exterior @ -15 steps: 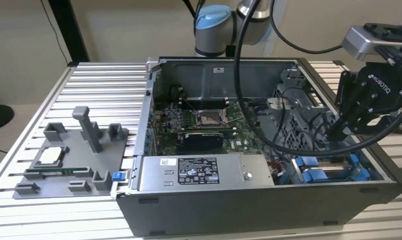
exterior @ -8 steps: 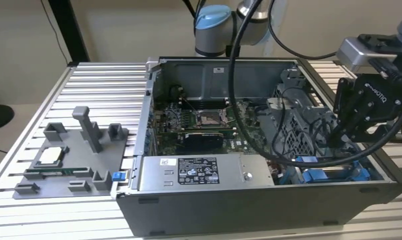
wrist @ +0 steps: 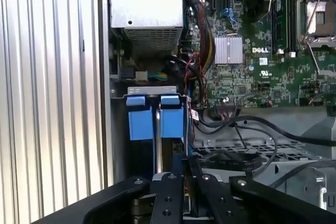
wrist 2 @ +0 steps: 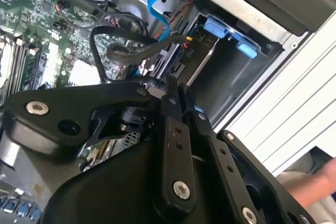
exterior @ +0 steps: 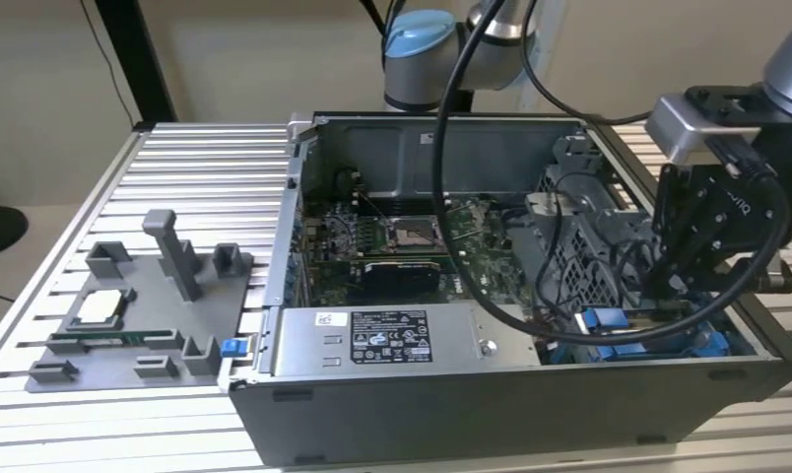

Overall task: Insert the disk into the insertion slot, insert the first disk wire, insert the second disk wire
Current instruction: 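Insert the second disk wire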

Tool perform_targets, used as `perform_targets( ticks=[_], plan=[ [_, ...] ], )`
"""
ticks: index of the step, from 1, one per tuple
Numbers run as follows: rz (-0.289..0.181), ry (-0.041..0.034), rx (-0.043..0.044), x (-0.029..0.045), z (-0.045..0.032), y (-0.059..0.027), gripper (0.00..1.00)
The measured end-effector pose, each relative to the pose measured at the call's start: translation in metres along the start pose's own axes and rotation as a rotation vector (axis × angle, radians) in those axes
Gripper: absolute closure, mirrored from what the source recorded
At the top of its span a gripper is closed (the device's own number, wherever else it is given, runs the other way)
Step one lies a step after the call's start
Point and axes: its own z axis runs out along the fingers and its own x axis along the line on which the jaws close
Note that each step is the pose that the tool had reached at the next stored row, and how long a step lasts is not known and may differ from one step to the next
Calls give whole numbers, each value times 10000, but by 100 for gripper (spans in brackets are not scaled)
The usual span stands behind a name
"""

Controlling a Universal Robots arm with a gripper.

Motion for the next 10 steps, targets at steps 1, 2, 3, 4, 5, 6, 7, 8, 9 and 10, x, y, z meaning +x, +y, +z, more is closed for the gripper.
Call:
perform_targets(
  ticks=[1, 2, 3, 4, 5, 6, 7, 8, 9, 10],
  plan=[
    [-5, -4, 76, 3, 8, 3, 100],
    [-9, -8, 151, 7, 17, 5, 100],
    [-13, -13, 224, 10, 25, 7, 100],
    [-18, -18, 302, 12, 33, 10, 100],
    [-20, -20, 349, 13, 35, 13, 100],
    [-20, -21, 360, 14, 36, 15, 100],
    [-21, -20, 360, 14, 35, 14, 100],
    [-22, -20, 361, 14, 36, 14, 100],
    [-22, -20, 361, 14, 36, 15, 100],
    [-22, -22, 362, 14, 37, 15, 100]
  ],
)
